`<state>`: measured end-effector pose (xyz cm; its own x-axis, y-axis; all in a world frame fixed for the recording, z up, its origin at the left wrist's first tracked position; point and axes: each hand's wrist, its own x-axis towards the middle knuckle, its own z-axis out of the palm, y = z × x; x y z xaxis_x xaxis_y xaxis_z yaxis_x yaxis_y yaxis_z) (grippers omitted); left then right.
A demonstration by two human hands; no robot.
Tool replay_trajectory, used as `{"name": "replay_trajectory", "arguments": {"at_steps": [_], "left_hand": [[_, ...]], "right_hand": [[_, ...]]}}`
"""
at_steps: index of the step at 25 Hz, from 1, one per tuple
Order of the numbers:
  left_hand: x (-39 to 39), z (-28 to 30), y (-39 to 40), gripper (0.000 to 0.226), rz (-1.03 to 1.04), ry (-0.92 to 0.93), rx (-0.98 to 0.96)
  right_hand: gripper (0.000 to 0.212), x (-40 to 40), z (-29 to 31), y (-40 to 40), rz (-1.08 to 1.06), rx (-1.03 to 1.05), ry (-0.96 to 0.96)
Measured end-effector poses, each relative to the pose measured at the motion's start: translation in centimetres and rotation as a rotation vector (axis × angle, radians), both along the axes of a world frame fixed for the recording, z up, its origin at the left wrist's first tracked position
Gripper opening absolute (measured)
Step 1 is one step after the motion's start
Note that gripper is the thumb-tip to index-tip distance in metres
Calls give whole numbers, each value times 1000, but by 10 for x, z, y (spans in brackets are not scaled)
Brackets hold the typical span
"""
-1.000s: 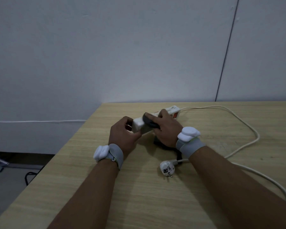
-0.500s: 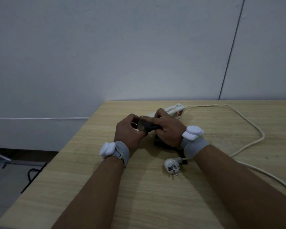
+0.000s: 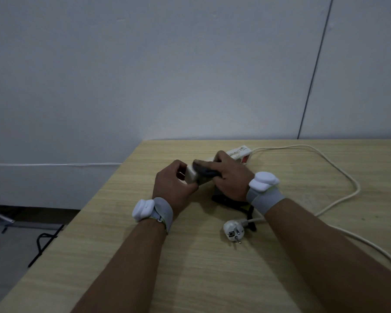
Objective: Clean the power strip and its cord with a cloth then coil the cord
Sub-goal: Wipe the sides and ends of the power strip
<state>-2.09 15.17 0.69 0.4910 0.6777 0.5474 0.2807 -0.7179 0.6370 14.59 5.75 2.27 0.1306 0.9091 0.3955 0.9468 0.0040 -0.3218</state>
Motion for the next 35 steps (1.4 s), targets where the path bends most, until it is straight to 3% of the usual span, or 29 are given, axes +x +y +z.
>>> {"name": "replay_trajectory", "arguments": {"at_steps": [7, 9, 12, 14, 16, 22, 25, 28, 35], "left_hand": [[1, 5, 2, 27, 15, 21, -55], [1, 6, 1, 27, 16, 24, -62], [-1, 6, 1, 27, 7, 17, -69], [-2, 4, 1, 27, 6, 11, -79], [-2, 0, 2, 27, 18, 7, -80], [1, -3, 7, 27, 25, -10, -82], [3, -4, 6, 28, 19, -17, -87], [4, -3, 5, 28, -4, -13, -70], [2, 0, 11, 30, -12, -17, -36]], "right_hand": [[52, 83, -1, -8, -564, -149, 92], [52, 71, 1, -5, -499, -130, 72], [59, 38, -3, -5, -103, -63, 57], [63, 40, -2, -8, 23, -82, 3], [62, 63, 0, -10, -39, -72, -28], [44, 124, 0, -9, -529, -161, 103], [47, 123, 1, -10, -598, 55, 355], [48, 115, 2, -12, -593, 218, 409], [49, 94, -8, 3, -377, -74, 151]]}}
